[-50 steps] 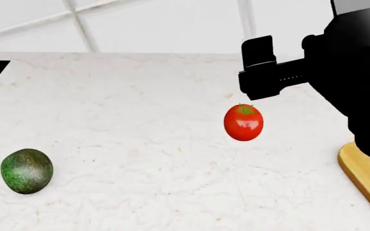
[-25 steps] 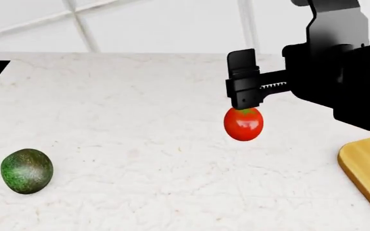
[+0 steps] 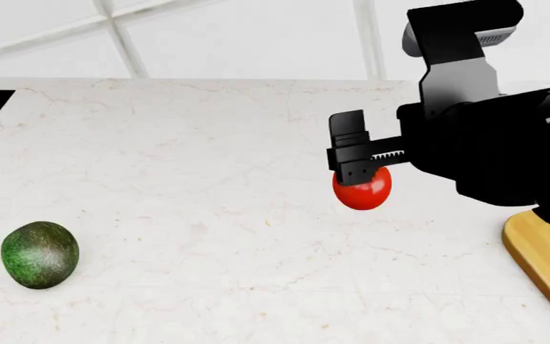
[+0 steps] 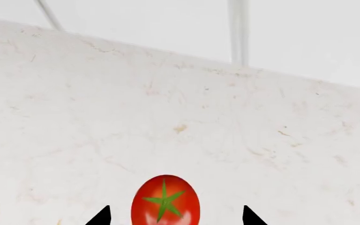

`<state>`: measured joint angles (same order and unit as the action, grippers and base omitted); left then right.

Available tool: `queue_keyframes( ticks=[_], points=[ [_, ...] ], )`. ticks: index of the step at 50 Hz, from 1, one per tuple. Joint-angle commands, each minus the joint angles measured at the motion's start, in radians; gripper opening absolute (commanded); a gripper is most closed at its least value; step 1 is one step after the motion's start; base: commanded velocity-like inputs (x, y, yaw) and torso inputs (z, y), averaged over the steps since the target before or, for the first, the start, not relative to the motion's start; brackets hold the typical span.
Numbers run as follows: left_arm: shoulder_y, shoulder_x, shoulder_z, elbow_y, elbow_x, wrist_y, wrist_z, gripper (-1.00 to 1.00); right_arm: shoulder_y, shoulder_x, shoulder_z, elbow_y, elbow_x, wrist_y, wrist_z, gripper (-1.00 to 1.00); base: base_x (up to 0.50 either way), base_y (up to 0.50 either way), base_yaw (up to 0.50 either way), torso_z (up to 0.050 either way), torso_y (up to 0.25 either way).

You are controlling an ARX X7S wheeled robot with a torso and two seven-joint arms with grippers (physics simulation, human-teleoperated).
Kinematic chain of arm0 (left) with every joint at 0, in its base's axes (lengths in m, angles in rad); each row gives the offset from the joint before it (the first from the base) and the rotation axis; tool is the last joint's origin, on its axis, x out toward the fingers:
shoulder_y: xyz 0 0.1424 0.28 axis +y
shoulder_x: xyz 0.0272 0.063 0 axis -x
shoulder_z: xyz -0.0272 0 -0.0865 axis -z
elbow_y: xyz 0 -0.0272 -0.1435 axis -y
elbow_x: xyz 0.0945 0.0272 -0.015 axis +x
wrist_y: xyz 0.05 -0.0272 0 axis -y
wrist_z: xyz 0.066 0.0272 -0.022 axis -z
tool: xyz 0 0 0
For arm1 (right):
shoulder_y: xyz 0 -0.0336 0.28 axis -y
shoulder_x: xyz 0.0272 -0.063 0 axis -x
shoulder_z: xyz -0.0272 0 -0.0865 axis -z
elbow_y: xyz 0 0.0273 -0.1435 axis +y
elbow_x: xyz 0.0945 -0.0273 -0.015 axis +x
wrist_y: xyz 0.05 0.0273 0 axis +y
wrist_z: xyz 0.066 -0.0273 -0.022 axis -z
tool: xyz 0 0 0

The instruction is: Place the avocado, onion, tomato and bell pepper on the cutting board.

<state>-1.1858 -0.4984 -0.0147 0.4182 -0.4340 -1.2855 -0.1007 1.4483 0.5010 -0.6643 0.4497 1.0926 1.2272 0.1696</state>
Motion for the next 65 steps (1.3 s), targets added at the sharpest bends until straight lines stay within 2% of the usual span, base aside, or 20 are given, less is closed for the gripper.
queue_keyframes(
  ticks=[1, 38, 39, 49, 65],
  points=[
    [0.007, -0.003, 0.002, -0.001, -0.001, 0.005, -0.002, 1.00, -0.020, -0.038, -0.066, 0.084, -0.075, -0.090, -0.071, 1.00, 0.00, 0.00, 0.00, 0.000, 0.000],
    [0.028, -0.015, 0.006, 0.004, -0.007, 0.021, -0.009, 1.00, -0.062, -0.144, -0.170, 0.330, -0.188, -0.242, -0.215, 1.00, 0.00, 0.00, 0.00, 0.000, 0.000],
    [0.028, -0.015, 0.006, 0.003, -0.007, 0.021, -0.009, 1.00, -0.063, -0.143, -0.168, 0.324, -0.185, -0.239, -0.214, -1.00, 0.00, 0.00, 0.00, 0.000, 0.000],
    [0.022, -0.014, 0.010, -0.001, -0.010, 0.021, -0.010, 1.00, -0.075, -0.112, -0.172, 0.234, -0.161, -0.192, -0.203, -1.00, 0.00, 0.00, 0.00, 0.000, 0.000],
    [0.040, -0.010, 0.029, 0.010, -0.017, 0.025, -0.010, 1.00, -0.118, 0.074, 0.032, -0.256, 0.082, -0.007, 0.075, -1.00, 0.00, 0.00, 0.00, 0.000, 0.000]
  ],
)
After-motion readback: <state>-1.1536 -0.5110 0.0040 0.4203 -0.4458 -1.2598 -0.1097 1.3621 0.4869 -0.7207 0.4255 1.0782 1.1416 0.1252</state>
